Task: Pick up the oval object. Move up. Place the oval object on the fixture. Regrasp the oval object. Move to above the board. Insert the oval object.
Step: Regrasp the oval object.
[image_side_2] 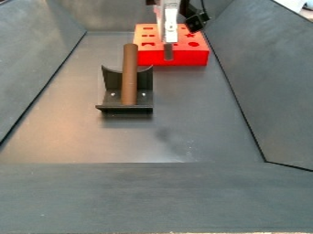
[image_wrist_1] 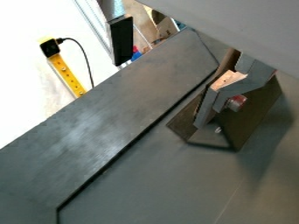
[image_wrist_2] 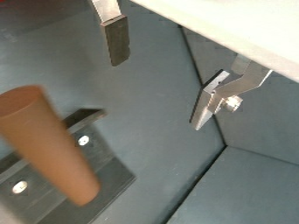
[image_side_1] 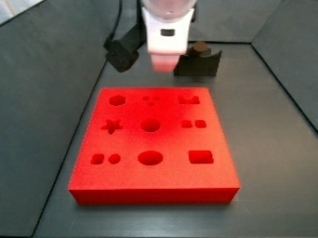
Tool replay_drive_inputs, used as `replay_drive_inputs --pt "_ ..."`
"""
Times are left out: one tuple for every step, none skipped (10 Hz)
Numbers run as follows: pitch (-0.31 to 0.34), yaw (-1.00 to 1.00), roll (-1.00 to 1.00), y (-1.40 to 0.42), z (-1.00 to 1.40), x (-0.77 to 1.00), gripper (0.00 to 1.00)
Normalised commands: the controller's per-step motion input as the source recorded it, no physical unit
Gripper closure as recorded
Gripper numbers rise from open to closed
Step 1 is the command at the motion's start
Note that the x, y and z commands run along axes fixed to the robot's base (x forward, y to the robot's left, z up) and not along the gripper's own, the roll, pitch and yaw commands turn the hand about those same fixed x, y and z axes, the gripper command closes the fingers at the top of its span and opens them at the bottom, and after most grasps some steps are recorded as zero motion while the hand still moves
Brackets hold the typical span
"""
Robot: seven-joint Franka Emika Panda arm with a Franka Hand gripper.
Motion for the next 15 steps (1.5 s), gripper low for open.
replay_drive_inputs --pt "-0.145 -0.03 0.10 -0.01 -0.04 1.00 0.00" --pt "-0.102 -0.06 0.10 -0.01 -0.04 1.00 0.00" --pt "-0.076 -0.07 0.10 -0.01 -0.05 1.00 0.00" --pt "-0.022 -0.08 0.09 -0.01 -0.06 1.00 0.00" --pt "0.016 -0.09 0.08 -0.01 -0.05 1.00 0.00" --pt "0.068 -0.08 0.07 -0.01 -0.05 0.97 0.00" --pt "0.097 -0.07 0.07 -0.01 -0.04 0.87 0.00" --pt "0.127 -0.04 0.07 0.00 -0.04 0.75 0.00" --pt "0.136 -0.02 0.07 0.00 -0.04 0.69 0.00" --pt "0.147 0.01 0.08 -0.01 -0.04 0.58 0.00" --pt "0.152 0.03 0.10 -0.01 -0.03 0.50 0.00" --pt "0.158 0.06 0.11 -0.01 -0.03 0.40 0.00" --pt "0.158 0.08 0.11 -0.02 -0.03 0.34 0.00" --pt "0.153 0.09 0.11 -0.02 -0.03 0.25 0.00" --pt "0.151 0.10 0.11 -0.02 -0.03 0.21 0.00"
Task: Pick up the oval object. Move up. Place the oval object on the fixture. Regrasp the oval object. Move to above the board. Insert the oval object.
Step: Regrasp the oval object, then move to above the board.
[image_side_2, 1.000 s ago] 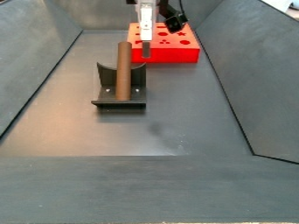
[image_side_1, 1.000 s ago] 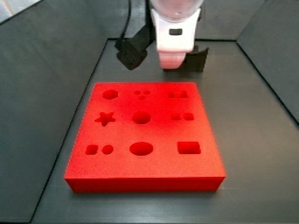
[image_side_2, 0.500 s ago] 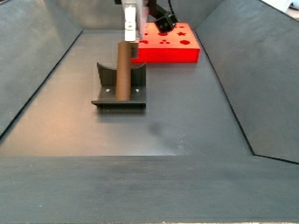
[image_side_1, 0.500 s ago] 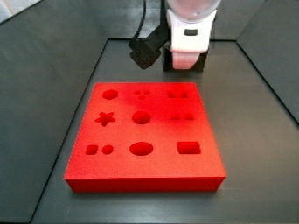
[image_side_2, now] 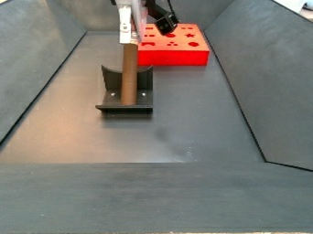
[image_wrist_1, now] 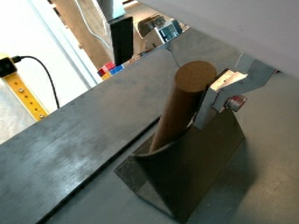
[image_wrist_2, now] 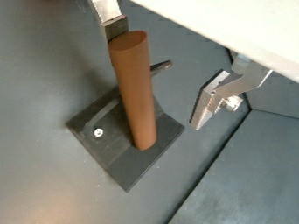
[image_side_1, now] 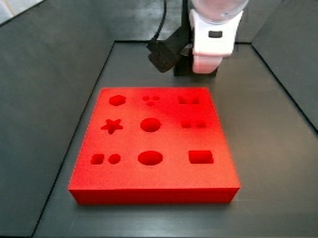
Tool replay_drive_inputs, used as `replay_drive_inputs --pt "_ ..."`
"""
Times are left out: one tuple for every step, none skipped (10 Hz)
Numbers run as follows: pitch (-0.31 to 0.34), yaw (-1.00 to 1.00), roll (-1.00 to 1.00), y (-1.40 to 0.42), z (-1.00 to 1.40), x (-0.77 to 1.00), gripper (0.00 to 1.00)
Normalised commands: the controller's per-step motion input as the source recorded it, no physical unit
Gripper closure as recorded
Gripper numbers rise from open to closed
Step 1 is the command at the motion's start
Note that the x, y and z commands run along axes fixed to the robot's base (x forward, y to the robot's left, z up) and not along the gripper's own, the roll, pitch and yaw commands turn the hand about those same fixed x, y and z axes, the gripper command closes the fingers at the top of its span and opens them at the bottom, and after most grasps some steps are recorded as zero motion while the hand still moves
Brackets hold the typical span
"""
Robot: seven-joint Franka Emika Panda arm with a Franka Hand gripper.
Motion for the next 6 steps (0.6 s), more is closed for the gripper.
replay_drive_inputs --pt "0.000 0.00 0.00 0.00 0.00 0.00 1.00" --pt "0.198 0.38 -0.25 -0.18 1.00 0.25 1.00" --pt "0.205 0.36 -0.24 -0.18 1.00 0.24 1.00" --pt "0.198 0.33 -0.20 -0.17 1.00 0.24 1.00" --pt "0.117 0.28 -0.11 -0.16 1.00 0.23 1.00" --pt "0.057 0.25 -0.07 -0.16 1.00 0.22 1.00"
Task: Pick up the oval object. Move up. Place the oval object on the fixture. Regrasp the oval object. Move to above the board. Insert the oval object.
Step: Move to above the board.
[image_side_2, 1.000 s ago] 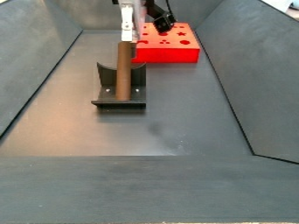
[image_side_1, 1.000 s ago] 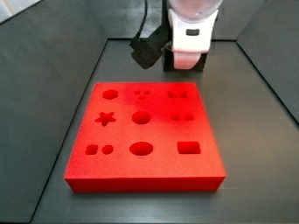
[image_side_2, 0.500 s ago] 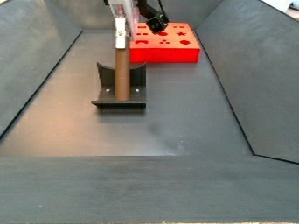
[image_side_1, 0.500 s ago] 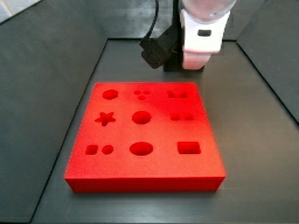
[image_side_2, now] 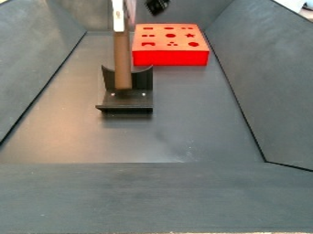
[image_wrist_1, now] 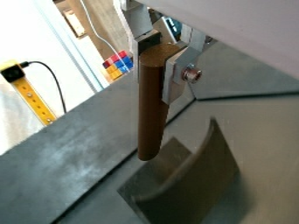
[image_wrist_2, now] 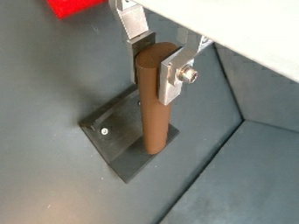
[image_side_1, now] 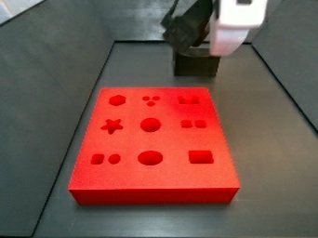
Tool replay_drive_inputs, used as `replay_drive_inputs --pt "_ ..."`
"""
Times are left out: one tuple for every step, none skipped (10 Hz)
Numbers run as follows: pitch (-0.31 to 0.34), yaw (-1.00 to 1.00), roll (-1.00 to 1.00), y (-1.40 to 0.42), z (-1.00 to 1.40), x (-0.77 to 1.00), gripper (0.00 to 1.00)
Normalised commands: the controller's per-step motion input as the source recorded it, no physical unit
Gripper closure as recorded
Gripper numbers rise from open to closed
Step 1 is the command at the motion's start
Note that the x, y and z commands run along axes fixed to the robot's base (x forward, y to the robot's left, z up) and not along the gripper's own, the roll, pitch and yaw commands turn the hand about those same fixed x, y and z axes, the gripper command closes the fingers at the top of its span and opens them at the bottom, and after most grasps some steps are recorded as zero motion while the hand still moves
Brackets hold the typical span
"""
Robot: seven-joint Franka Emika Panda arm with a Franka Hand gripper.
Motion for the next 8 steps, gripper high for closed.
replay_drive_inputs --pt "0.012 0.20 -0.04 -0.15 1.00 0.21 1.00" --pt "-0.006 0.14 -0.03 -0.15 1.00 0.20 1.00" --pt "-0.004 0.09 -0.04 -0.13 1.00 0.18 1.00" --pt "0.013 0.05 -0.05 -0.12 1.00 0.17 1.00" --pt "0.036 0.03 -0.05 -0.11 1.00 0.16 1.00" --pt "0.054 0.02 -0.05 -0.11 1.00 0.15 1.00" --pt "0.088 0.01 -0.05 -0.10 1.00 0.13 1.00" --pt "0.118 0.01 -0.05 -0.09 1.00 0.12 1.00"
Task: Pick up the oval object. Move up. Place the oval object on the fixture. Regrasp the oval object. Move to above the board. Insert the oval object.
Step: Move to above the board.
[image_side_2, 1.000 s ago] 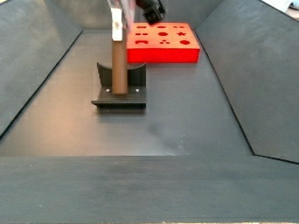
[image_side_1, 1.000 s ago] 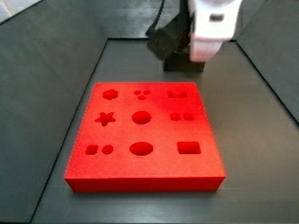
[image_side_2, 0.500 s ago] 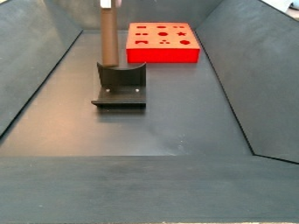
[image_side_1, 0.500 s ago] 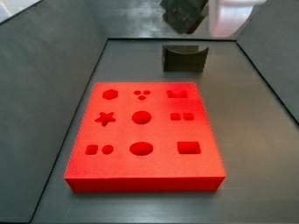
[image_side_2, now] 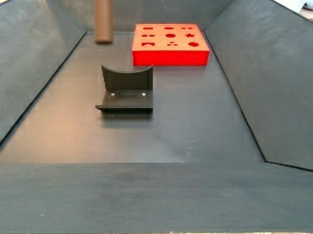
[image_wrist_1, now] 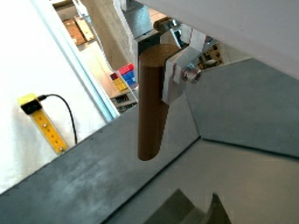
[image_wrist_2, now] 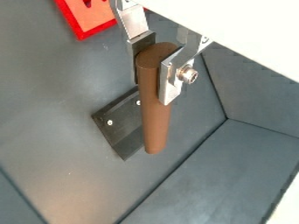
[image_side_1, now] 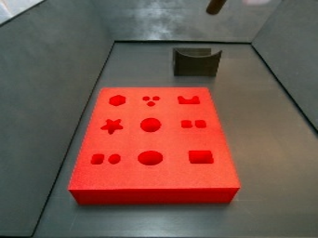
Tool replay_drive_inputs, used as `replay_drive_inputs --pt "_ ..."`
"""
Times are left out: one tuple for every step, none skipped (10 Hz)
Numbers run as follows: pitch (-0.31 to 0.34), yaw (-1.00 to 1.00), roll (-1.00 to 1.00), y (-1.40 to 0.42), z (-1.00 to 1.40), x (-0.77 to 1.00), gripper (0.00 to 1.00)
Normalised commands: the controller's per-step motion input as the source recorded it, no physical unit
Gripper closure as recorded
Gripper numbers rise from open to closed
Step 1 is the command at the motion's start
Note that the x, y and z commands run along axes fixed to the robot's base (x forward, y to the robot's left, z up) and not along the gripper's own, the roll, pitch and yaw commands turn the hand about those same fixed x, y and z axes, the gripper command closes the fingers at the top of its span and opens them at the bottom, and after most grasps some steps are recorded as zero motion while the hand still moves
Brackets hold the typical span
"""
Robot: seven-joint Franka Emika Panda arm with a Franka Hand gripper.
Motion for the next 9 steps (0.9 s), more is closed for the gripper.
replay_drive_inputs --pt "0.139 0.02 -0.05 -0.07 0.91 0.10 1.00" --pt "0.155 0.03 -0.05 -0.05 0.75 0.07 1.00" --pt "0.162 0.05 -0.05 -0.04 0.59 0.06 1.00" --pt "0.162 0.07 -0.06 -0.03 0.38 0.03 1.00" --pt "0.161 0.08 -0.06 -0.02 0.22 0.03 1.00" --pt "0.053 1.00 -0.52 -1.00 0.21 -0.97 1.00" --pt "0.038 1.00 -0.50 -1.00 0.21 -0.96 1.00" --pt "-0.007 1.00 -0.49 -1.00 0.20 -0.99 1.00" --pt "-0.024 1.00 -0.49 -1.00 0.19 -1.00 1.00"
